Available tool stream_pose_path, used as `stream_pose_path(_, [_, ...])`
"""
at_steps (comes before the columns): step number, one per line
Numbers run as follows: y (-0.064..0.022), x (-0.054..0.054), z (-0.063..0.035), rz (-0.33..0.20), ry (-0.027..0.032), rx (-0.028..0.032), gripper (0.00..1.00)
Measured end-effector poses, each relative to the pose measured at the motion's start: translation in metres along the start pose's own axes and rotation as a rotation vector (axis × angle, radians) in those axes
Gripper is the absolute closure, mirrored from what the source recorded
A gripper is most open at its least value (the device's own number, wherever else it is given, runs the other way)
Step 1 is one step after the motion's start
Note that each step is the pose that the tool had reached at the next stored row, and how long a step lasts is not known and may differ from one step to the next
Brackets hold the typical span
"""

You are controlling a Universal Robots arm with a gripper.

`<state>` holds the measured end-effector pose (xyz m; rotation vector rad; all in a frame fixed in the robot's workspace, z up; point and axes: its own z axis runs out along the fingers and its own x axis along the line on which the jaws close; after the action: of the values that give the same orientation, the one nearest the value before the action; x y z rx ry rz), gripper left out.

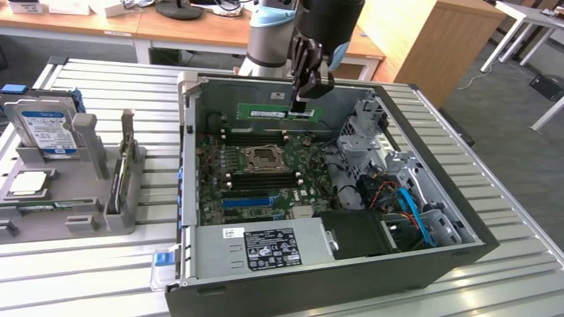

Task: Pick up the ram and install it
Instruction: 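Pick up the ram and move it above insertion slot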

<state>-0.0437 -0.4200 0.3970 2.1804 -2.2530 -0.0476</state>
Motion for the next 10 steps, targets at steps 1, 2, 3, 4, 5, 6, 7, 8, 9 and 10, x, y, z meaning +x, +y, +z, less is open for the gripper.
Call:
stream_pose_path(1, [0.0,0.0,0.0002,0.0,0.0,0.0,0.88])
stream_pose_path(2, [0.0,0.0,0.0004,0.0,0.0001,0.0,0.88])
stream_pose_path(3, [0.0,0.0,0.0006,0.0,0.0001,0.0,0.88])
stream_pose_path(4, [0.0,0.0,0.0008,0.0,0.0,0.0,0.88])
stream_pose_path(5, [0.0,0.0,0.0012,0.0,0.0,0.0,0.88])
stream_pose_path(6, [0.0,0.0,0.0016,0.0,0.0,0.0,0.88])
stream_pose_path(7, [-0.0001,0.0001,0.0023,0.0,0.0,0.0,0.88])
stream_pose_path(8, [-0.0001,0.0001,0.0031,0.0,0.0,0.0,0.88])
stream_pose_path(9, [-0.0001,0.0001,0.0043,0.0,-0.0001,0.0,0.88])
stream_pose_path(10, [-0.0001,0.0001,0.0054,0.0,0.0,-0.0001,0.88])
